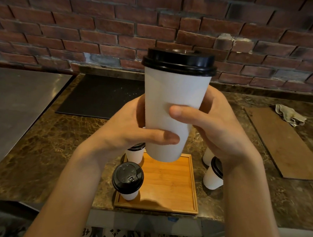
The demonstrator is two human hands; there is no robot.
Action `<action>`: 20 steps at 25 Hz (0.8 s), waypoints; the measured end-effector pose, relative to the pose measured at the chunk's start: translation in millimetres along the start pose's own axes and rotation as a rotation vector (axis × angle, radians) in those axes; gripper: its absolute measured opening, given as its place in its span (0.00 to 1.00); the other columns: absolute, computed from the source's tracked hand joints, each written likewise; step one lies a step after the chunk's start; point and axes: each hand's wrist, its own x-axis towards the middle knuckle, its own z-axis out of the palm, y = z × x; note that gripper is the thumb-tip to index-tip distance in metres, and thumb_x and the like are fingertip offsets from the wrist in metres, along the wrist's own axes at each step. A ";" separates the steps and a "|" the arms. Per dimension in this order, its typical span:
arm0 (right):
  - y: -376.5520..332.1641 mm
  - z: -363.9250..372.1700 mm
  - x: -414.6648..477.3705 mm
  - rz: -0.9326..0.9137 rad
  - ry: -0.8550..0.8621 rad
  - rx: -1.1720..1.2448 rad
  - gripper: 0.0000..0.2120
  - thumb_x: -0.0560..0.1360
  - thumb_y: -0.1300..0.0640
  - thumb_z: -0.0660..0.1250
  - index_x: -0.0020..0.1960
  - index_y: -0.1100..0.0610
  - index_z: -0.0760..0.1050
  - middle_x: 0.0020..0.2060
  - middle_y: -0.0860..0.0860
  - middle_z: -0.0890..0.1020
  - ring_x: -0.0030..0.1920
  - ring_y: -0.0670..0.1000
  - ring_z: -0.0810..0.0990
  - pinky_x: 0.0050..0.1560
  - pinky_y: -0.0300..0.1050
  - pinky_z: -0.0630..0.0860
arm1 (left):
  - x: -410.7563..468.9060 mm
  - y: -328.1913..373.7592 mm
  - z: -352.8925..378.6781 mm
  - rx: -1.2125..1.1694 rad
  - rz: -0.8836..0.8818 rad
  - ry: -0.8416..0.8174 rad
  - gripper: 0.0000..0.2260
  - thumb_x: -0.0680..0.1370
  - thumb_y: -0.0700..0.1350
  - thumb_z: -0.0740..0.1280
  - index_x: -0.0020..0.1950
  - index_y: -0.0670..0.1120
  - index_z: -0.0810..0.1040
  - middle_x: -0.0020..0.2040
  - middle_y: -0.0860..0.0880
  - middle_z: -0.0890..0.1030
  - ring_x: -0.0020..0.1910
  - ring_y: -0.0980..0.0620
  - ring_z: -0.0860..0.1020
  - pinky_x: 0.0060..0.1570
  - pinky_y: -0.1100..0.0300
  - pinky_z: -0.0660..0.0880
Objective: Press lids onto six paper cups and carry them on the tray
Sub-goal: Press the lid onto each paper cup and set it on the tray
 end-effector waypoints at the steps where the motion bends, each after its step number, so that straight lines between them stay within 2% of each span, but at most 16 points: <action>1: 0.6 0.6 0.5 0.011 0.021 -0.017 0.28 0.64 0.51 0.74 0.62 0.54 0.73 0.51 0.46 0.83 0.55 0.49 0.82 0.48 0.40 0.79 | 0.5 -0.4 0.6 -0.006 -0.006 0.015 0.28 0.64 0.43 0.73 0.63 0.49 0.72 0.55 0.54 0.80 0.56 0.50 0.79 0.49 0.60 0.77; 7: 4.5 6.9 5.1 0.019 0.141 -0.165 0.29 0.63 0.48 0.77 0.62 0.47 0.71 0.52 0.44 0.80 0.54 0.43 0.80 0.47 0.37 0.80 | 3.9 -4.4 1.7 0.031 0.007 0.136 0.30 0.63 0.45 0.75 0.63 0.48 0.71 0.53 0.54 0.81 0.55 0.52 0.79 0.46 0.64 0.77; 11: 14.4 17.5 7.1 0.044 0.262 -0.281 0.34 0.64 0.46 0.78 0.66 0.49 0.69 0.54 0.43 0.78 0.54 0.42 0.78 0.49 0.42 0.81 | 5.7 -13.6 2.0 0.144 -0.007 0.257 0.34 0.61 0.46 0.79 0.64 0.51 0.70 0.55 0.55 0.80 0.55 0.56 0.79 0.45 0.65 0.78; 14: 22.9 28.1 7.4 0.046 0.374 -0.318 0.36 0.65 0.47 0.79 0.68 0.50 0.68 0.54 0.42 0.77 0.54 0.42 0.77 0.49 0.41 0.80 | 5.8 -17.9 4.5 0.189 0.004 0.334 0.34 0.60 0.52 0.77 0.63 0.56 0.69 0.56 0.57 0.79 0.55 0.61 0.78 0.46 0.69 0.77; 20: 23.2 28.1 8.9 0.031 0.402 -0.326 0.35 0.64 0.45 0.79 0.67 0.48 0.68 0.55 0.41 0.77 0.55 0.42 0.77 0.51 0.45 0.81 | 7.2 -20.4 2.4 0.250 -0.033 0.352 0.34 0.62 0.51 0.78 0.65 0.55 0.68 0.58 0.56 0.77 0.56 0.58 0.78 0.48 0.63 0.79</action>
